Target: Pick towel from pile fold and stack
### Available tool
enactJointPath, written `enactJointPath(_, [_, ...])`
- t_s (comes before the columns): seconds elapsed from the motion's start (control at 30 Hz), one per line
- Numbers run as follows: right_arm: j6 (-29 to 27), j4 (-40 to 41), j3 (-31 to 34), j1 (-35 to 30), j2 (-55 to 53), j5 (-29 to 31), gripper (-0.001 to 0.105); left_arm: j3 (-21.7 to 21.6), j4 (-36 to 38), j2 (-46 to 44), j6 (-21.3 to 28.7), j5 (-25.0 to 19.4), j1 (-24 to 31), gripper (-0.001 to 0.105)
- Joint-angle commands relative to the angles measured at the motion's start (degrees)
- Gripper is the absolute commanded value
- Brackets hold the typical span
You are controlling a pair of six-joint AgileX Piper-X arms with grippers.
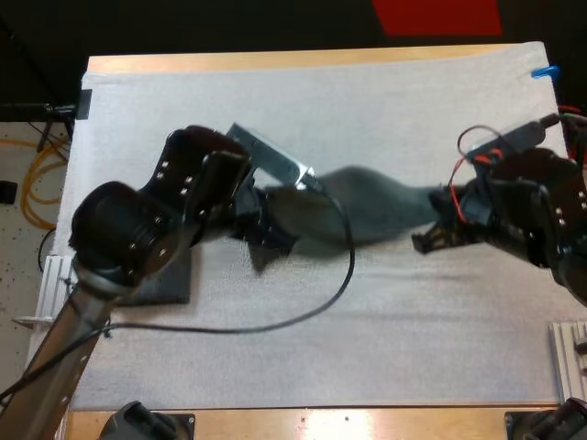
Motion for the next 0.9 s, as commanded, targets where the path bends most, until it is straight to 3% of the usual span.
enactJointPath(0.0, [0.4,2.8,-0.8,1.0,-0.9,0.2,0.000,-0.2,1.9,-1.0,-0.9,1.5,-0.8,0.000])
enactJointPath(0.17, [4.8,11.0,-0.9,4.8,-2.2,0.2,0.000,1.4,3.9,-2.1,-2.6,1.4,-5.9,0.000])
enactJointPath(0.3, [5.2,8.5,1.4,4.8,-0.2,0.6,0.000,6.7,-2.6,-1.7,-2.6,1.0,-4.8,0.000])
enactJointPath(0.43, [3.6,-0.9,7.1,3.0,5.5,2.2,0.000,15.9,-14.0,0.2,-1.7,1.1,0.7,0.000])
enactJointPath(0.57, [1.9,-10.3,10.2,-1.3,13.8,2.0,0.000,22.5,-24.6,4.2,2.3,3.5,7.6,0.000])
enactJointPath(0.73, [-0.1,-21.8,10.2,-4.6,23.6,1.3,0.000,26.6,-36.2,11.4,4.2,9.5,13.1,0.000])
enactJointPath(0.87, [-0.1,-29.7,10.2,-6.4,29.8,2.7,0.000,26.7,-40.6,17.3,4.2,10.1,15.7,0.000])
